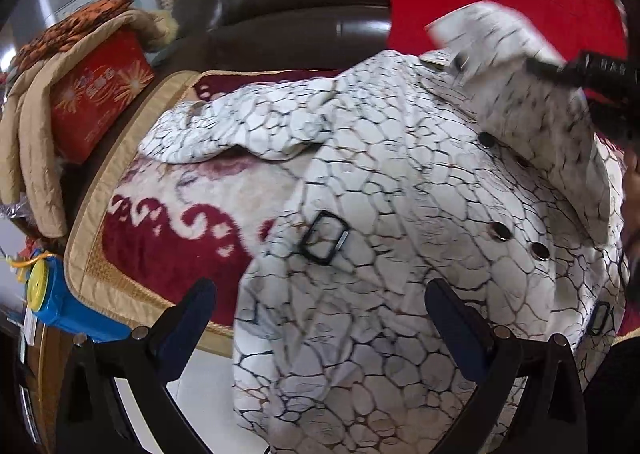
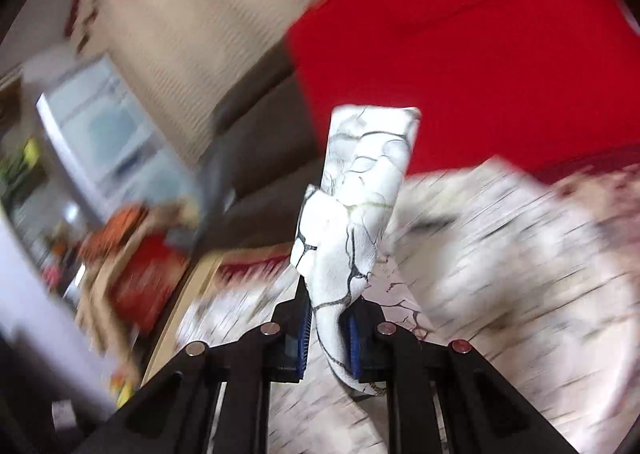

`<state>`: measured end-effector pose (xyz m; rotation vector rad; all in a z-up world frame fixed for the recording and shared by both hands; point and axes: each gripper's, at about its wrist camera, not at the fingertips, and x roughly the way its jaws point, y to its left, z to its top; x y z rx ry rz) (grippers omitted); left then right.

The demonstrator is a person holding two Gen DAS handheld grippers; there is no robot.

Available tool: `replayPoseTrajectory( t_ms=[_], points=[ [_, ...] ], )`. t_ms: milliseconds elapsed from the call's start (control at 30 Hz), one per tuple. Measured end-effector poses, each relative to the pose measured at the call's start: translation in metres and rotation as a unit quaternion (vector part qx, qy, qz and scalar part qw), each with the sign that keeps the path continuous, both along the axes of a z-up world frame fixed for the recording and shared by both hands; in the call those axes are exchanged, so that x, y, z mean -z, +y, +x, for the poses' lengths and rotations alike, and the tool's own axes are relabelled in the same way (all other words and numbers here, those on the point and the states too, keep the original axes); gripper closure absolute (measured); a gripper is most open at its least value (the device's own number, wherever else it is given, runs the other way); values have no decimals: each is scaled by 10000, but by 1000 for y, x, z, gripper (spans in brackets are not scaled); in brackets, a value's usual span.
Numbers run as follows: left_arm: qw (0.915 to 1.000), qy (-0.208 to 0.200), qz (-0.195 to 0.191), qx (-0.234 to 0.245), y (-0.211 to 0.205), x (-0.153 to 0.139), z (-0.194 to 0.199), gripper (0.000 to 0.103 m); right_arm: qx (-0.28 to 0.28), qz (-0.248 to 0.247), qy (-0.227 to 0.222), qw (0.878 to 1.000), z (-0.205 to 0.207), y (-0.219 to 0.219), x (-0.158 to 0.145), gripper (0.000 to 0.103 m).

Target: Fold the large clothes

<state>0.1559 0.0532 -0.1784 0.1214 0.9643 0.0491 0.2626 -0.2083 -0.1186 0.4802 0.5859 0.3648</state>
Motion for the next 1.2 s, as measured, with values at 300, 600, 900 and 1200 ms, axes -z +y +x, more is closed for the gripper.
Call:
replayPoseTrajectory(
  t_ms=[300, 600, 900, 1200],
  points=[
    [9995, -163, -247, -129, 11, -13, 4, 0, -619, 296, 622, 9957, -8, 12, 16, 41],
    [9960, -122, -884, 53, 8, -11, 49, 0, 737, 621, 209, 9951, -56, -55, 8, 3],
    [9866, -161, -1624, -82, 19, 2, 96, 36, 2191, 840, 977, 9672, -45, -132, 44, 28],
    [9916, 559, -1159, -134, 5, 41, 128, 40, 1989, 22, 1613, 9666, -23, -113, 56, 29]
  ],
)
